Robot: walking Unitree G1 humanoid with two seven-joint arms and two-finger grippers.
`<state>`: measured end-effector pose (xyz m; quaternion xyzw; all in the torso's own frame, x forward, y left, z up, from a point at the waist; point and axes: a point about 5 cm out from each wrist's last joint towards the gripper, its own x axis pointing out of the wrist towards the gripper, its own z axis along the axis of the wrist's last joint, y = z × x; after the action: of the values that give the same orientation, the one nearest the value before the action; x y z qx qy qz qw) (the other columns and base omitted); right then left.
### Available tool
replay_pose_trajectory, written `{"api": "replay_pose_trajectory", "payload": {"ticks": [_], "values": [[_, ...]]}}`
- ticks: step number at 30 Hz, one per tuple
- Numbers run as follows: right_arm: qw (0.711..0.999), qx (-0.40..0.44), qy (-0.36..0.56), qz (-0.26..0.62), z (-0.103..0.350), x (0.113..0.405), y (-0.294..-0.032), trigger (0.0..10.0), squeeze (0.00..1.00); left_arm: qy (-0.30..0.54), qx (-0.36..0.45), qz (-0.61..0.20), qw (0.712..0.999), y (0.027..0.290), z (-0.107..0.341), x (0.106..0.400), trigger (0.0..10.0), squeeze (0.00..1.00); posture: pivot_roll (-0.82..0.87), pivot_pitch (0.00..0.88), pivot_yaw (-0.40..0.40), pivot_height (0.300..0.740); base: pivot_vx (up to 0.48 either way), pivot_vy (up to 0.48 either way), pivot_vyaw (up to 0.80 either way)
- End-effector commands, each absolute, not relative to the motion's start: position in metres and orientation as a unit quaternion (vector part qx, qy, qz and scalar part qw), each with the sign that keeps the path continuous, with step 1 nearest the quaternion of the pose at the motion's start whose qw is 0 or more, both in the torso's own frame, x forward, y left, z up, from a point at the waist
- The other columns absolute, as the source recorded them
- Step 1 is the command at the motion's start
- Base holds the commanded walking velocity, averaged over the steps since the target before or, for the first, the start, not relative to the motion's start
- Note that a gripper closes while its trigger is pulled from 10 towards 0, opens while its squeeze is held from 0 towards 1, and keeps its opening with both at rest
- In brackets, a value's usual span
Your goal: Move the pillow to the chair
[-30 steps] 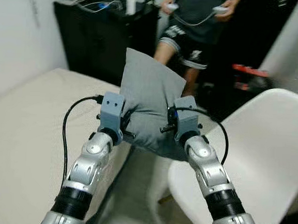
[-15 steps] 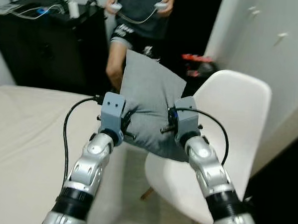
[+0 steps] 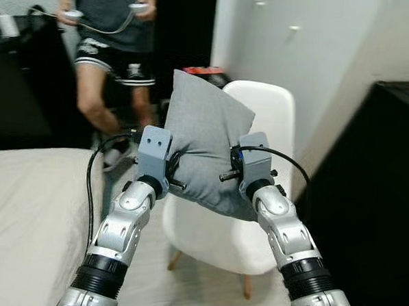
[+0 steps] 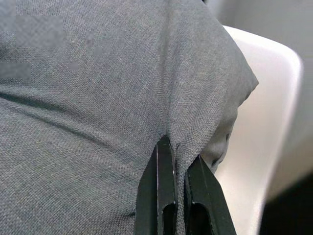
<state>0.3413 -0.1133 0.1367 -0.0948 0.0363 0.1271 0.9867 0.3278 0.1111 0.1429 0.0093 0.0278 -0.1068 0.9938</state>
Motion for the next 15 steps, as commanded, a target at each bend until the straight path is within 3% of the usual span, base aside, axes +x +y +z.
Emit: {"api": "replay_pose_trajectory", "payload": {"ticks": [1,15], "values": [[0.992,-0.097,0.052,0.068,0.1309,0.3418,-0.1389,10.0,0.0,0.002,0.021,-0.033,0.999,0.1407,0.1509,0.3305,10.0,0.0,0.02,0.045,0.011,0.74,0.0,0.0,-0.8],[0.992,-0.097,0.053,0.066,0.131,0.342,-0.1399,10.0,0.0,0.003,0.022,-0.034,0.999,0.1407,0.1509,0.3305,10.0,0.0,0.02,0.046,0.013,0.74,0.0,0.0,-0.8]]}}
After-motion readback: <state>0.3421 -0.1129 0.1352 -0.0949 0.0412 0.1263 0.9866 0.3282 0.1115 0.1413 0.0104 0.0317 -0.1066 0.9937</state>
